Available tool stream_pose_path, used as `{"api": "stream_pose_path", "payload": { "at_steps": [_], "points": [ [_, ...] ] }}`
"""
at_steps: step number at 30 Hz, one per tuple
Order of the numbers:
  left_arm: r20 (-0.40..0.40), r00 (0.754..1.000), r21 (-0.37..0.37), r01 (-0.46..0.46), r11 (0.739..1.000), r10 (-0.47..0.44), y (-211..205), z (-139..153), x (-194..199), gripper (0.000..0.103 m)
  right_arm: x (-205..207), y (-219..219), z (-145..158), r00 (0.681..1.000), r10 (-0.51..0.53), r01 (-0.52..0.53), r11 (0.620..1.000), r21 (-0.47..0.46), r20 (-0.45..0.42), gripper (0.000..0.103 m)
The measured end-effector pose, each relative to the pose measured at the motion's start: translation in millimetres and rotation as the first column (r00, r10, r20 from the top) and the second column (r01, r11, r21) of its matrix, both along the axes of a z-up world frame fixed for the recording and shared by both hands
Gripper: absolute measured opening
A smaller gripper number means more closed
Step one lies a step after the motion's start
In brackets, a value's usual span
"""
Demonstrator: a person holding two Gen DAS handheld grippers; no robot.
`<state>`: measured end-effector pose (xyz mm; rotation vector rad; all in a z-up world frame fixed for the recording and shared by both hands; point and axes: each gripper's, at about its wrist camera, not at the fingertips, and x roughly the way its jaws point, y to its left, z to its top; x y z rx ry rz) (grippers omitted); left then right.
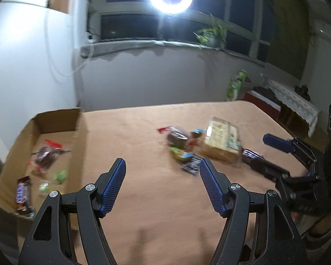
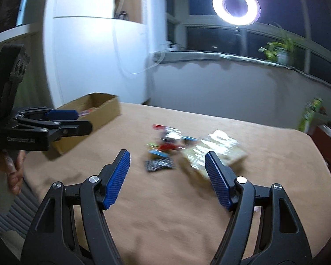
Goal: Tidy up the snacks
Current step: 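Move both open grippers back to the snack pile, then grasp the black candy packet with the left gripper while the right gripper grasps a Snickers bar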
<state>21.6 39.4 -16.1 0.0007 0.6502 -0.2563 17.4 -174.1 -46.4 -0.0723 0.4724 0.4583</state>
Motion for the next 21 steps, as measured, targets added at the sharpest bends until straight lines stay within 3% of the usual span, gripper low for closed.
{"api": "stream_pose_path", "payload": {
  "at_steps": [7,11,14,21],
  "points": [
    [-0.038,0.997,0.039,0.070,0.997,-0.068,-35.4,-8.6,6.5,0.069,4.8,-48.9,-14.3,0.993,-0.109,0.109,0.994,0.014,-0.042,0.073],
    [-0.061,0.994,0.054,0.089,0.995,-0.086,-47.7,-15.5,12.8,0.069,6.9,-58.1,-21.7,0.991,-0.112,0.113,0.994,0.010,-0.067,0.075],
    [-0.084,0.992,0.065,0.097,0.993,-0.091,-54.2,-24.6,21.2,0.069,12.4,-59.1,-29.8,0.989,-0.117,0.116,0.993,-0.006,-0.089,0.085],
    [-0.172,0.979,0.081,0.123,0.989,-0.108,-66.2,-59.8,57.8,0.069,26.8,-66.1,-49.5,0.979,-0.120,0.119,0.993,-0.013,-0.163,0.085]
  ]
}}
